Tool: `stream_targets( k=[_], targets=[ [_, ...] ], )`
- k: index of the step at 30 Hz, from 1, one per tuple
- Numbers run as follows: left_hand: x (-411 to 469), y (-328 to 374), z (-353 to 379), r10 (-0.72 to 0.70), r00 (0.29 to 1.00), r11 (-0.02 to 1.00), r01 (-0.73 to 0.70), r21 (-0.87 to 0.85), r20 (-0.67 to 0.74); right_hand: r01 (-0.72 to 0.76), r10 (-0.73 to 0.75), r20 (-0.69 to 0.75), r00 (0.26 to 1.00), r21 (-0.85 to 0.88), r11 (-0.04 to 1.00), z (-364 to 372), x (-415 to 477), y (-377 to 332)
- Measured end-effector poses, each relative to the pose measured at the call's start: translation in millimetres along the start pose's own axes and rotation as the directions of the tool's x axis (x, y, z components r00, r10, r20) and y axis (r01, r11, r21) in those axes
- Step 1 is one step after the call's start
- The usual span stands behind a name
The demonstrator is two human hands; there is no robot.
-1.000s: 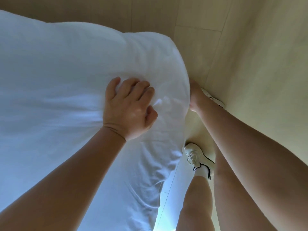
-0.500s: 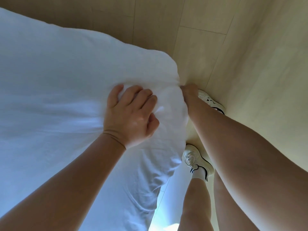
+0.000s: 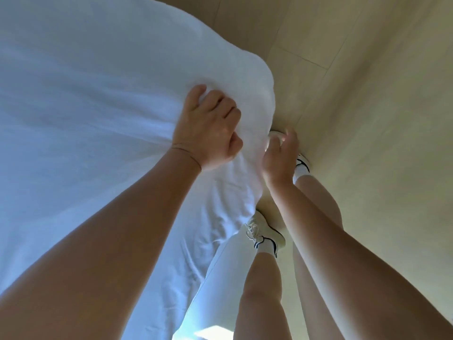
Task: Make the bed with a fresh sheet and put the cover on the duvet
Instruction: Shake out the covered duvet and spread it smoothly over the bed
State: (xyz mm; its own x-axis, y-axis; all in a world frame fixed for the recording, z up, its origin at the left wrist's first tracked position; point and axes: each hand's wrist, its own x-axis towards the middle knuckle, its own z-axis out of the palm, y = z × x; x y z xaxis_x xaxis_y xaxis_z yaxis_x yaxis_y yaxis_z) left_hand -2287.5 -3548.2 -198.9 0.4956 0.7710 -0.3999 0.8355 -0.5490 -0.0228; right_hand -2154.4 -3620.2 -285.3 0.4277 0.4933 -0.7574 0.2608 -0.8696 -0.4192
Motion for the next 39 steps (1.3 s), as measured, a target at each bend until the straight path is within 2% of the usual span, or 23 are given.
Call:
stream_targets(
  k=[2, 4, 5, 6, 7, 9, 10, 11, 13, 14, 17, 18, 21, 23, 25, 26, 28, 29, 31, 32, 33, 36, 39],
  targets=[
    [-4.9, -0.4, -11.2, -0.036, 0.999, 0.995, 0.033, -0.089, -0.031, 0.354, -0.346, -0.083, 0.935, 0.107, 0.929, -8.5, -25.8, -20.9],
    [-9.6, -2.1, -20.7, -0.078, 0.992, 0.97, 0.051, -0.239, -0.104, 0.613, -0.614, 0.098, 0.783, 0.038, 0.789, -6.7, -47.4, -24.1],
    [-22.9, -8.5, -24.9, -0.13, 0.981, 0.954, 0.085, -0.289, -0.143, 0.684, -0.658, 0.234, 0.716, -0.049, 0.727, 1.6, -62.4, -16.2],
    [-42.9, -16.0, -25.9, -0.193, 0.968, 0.943, 0.137, -0.305, -0.162, 0.689, -0.615, 0.352, 0.706, -0.138, 0.712, 8.4, -74.5, -6.3],
    [-69.7, -22.5, -22.4, -0.246, 0.953, 0.938, 0.189, -0.29, -0.174, 0.599, -0.481, 0.41, 0.775, -0.234, 0.766, 13.7, -83.4, 6.6],
    [-138.1, -29.2, -5.7, -0.318, 0.934, 0.928, 0.271, -0.255, -0.163, 0.192, -0.069, 0.276, 0.959, -0.45, 0.872, 18.0, -96.7, 34.8],
    [-175.8, -28.7, 6.5, -0.352, 0.922, 0.917, 0.306, -0.255, -0.16, 0.133, -0.053, 0.173, 0.983, -0.492, 0.86, 16.4, -107.2, 43.1],
    [-213.9, -24.2, 19.4, -0.391, 0.908, 0.901, 0.344, -0.264, -0.151, 0.203, -0.179, 0.096, 0.979, -0.492, 0.846, 15.6, -122.2, 46.3],
    [-281.6, -5.0, 47.1, -0.465, 0.878, 0.86, 0.419, -0.292, -0.11, 0.477, -0.503, 0.041, 0.863, -0.392, 0.786, 22.8, -162.6, 47.5],
    [-310.0, 6.9, 61.0, -0.503, 0.859, 0.836, 0.454, -0.31, -0.098, 0.627, -0.648, 0.072, 0.758, -0.355, 0.694, 33.5, -184.6, 49.0],
    [-381.6, 42.2, 101.3, -0.625, 0.77, 0.756, 0.556, -0.345, -0.128, 0.9, -0.845, 0.381, 0.375, -0.369, 0.233, 87.4, -253.3, 68.7],
    [-403.6, 53.6, 114.5, -0.669, 0.73, 0.72, 0.59, -0.365, -0.14, 0.912, -0.823, 0.481, 0.302, -0.397, 0.102, 104.8, -272.3, 85.2],
    [-479.8, 102.1, 155.2, -0.76, 0.643, 0.615, 0.668, -0.419, -0.092, 0.912, -0.599, 0.768, 0.228, -0.383, -0.145, 117.5, -317.0, 164.9],
    [-531.2, 142.6, 174.4, -0.775, 0.632, 0.573, 0.687, -0.448, -0.022, 0.923, -0.267, 0.956, 0.122, -0.209, -0.324, 94.5, -339.8, 221.7],
    [-576.1, 179.6, 187.0, -0.767, 0.639, 0.537, 0.691, -0.484, 0.061, 0.9, -0.041, 0.998, -0.05, 0.027, -0.435, 69.3, -358.5, 246.5],
    [-595.0, 193.1, 191.6, -0.766, 0.635, 0.51, 0.694, -0.509, 0.099, 0.88, -0.07, 0.989, -0.133, 0.085, -0.467, 68.9, -365.0, 241.8],
    [-620.1, 211.6, 195.5, -0.785, 0.604, 0.443, 0.703, -0.556, 0.138, 0.845, -0.281, 0.928, -0.244, 0.061, -0.531, 96.2, -371.9, 211.5],
    [-627.4, 218.1, 196.1, -0.805, 0.573, 0.399, 0.714, -0.575, 0.152, 0.842, -0.39, 0.888, -0.244, -0.006, -0.539, 119.7, -374.5, 191.5],
    [-638.8, 229.1, 193.5, -0.853, 0.466, 0.237, 0.746, -0.622, 0.234, 0.852, -0.511, 0.85, -0.125, -0.172, -0.494, 175.2, -390.2, 162.8],
    [-644.8, 234.9, 191.5, -0.878, 0.385, 0.12, 0.754, -0.646, 0.286, 0.841, -0.511, 0.859, -0.039, -0.248, -0.481, 201.4, -404.0, 168.3],
    [-651.9, 241.9, 190.4, -0.894, 0.29, -0.015, 0.743, -0.669, 0.342, 0.82, -0.471, 0.882, -0.005, -0.266, -0.507, 222.6, -419.8, 191.1],
    [-675.8, 269.4, 192.4, -0.862, -0.009, -0.393, 0.645, -0.656, 0.507, 0.783, -0.152, 0.978, -0.146, 0.02, -0.622, 245.0, -480.8, 301.5],
    [-706.2, 298.7, 196.6, -0.781, -0.151, -0.568, 0.574, -0.59, 0.606, 0.714, 0.157, 0.964, -0.214, 0.264, -0.649, 237.7, -521.6, 372.2]
  ],
)
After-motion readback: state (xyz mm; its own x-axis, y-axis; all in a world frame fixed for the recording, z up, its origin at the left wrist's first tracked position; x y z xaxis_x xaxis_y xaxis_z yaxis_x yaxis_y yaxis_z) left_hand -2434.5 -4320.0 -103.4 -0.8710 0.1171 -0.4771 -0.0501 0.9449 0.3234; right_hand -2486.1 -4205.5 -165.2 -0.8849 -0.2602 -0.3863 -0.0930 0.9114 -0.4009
